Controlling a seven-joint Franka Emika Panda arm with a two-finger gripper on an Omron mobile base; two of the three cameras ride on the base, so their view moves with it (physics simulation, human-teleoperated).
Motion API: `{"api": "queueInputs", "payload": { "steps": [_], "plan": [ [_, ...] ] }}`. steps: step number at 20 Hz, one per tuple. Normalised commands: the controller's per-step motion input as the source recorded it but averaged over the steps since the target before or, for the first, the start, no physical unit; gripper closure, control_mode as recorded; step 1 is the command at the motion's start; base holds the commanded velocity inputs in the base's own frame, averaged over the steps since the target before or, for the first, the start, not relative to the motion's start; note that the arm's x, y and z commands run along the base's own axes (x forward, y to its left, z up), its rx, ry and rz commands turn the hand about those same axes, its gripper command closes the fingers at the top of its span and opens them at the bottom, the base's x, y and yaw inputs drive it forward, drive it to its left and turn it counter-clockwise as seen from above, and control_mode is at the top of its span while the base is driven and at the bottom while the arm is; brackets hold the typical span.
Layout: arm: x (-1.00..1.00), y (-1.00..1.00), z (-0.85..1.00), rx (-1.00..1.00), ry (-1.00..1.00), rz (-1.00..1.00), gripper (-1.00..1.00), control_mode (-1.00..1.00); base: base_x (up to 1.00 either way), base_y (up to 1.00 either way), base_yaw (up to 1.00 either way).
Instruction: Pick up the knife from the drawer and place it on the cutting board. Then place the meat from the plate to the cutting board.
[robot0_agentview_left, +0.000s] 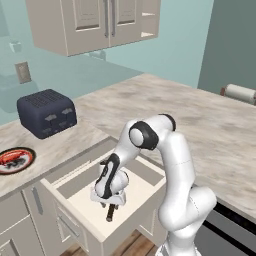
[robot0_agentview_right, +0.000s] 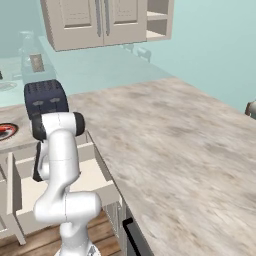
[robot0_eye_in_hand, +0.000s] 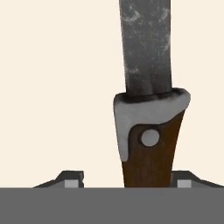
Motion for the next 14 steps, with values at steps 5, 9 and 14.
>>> {"api": "queueInputs", "payload": {
  "steps": [5,9,14],
  "plan": [
    [0.00,0.01,-0.10,0.00,0.00,0.00,1.00,-1.00,0.00,0.00,0.00],
    [0.00,0.00,-0.10,0.00,0.00,0.00,1.00,-1.00,0.00,0.00,0.00],
    [0.00,0.00,-0.03,0.00,0.01,-0.02,1.00,-1.00,0.00,0.00,0.00]
  ]
}}
